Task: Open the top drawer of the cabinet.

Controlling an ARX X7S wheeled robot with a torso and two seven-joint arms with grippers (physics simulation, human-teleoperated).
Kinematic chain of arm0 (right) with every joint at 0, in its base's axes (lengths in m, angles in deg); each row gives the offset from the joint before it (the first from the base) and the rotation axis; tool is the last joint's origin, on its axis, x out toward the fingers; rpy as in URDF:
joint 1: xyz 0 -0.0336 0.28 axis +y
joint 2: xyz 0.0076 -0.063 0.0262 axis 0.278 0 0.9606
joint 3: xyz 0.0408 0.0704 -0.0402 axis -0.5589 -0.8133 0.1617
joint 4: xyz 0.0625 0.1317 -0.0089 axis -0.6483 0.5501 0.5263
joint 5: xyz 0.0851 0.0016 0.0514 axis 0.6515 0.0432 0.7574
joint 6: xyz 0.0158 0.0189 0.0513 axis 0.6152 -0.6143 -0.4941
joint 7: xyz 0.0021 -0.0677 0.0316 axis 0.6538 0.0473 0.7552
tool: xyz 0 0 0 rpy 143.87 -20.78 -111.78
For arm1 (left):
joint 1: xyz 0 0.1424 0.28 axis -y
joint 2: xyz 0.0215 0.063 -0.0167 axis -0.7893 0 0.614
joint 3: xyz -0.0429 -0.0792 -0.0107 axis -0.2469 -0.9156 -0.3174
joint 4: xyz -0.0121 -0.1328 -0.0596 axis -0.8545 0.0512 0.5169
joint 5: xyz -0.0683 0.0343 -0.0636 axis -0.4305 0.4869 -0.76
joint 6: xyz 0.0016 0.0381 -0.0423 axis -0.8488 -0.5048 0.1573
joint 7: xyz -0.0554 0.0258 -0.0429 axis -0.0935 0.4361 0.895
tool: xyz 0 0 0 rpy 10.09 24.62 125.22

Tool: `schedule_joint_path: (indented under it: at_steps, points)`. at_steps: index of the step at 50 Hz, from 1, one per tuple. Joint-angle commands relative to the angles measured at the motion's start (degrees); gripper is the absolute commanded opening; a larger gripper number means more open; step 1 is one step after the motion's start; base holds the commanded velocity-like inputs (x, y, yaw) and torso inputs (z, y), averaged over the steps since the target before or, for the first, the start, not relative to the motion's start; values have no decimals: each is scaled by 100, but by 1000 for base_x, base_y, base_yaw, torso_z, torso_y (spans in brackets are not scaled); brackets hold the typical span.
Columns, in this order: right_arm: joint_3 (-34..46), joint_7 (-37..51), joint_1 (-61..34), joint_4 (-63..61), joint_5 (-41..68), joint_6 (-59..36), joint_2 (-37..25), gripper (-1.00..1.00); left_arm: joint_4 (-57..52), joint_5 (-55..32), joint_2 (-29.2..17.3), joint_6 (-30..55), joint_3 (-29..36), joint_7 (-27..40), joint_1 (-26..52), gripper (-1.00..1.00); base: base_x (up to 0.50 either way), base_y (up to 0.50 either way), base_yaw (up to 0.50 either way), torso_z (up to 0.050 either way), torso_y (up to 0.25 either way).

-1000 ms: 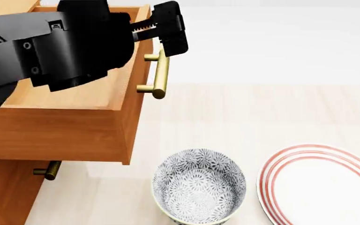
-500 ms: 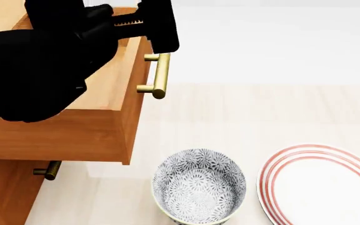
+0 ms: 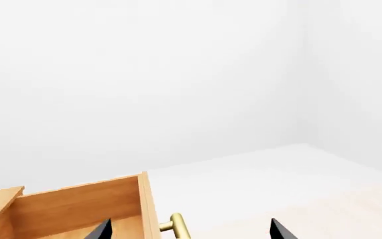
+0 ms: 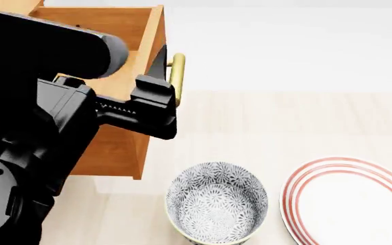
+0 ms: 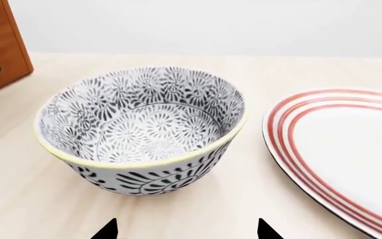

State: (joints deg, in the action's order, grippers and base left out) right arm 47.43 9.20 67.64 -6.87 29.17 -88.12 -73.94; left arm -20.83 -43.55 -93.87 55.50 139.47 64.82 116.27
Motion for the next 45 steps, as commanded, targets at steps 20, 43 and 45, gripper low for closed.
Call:
schedule_joint_path:
  at_steps: [20, 43, 45]
  points:
    - [-102, -103, -29, 57, -89, -26, 119, 100, -1315, 5477, -831, -1292, 2067, -400, -2293, 100, 0, 0, 0, 0, 0]
    - [-249, 8, 101, 14, -529, 1270, 194, 100, 902, 7835, -1241, -3297, 2610, 732, -3711, 100, 0, 0, 0, 0, 0]
    - [-354, 34, 150, -30, -473, 1529, 222, 100, 1045, 7810, -1256, -3469, 2583, 765, -3753, 100, 0, 0, 0, 0, 0]
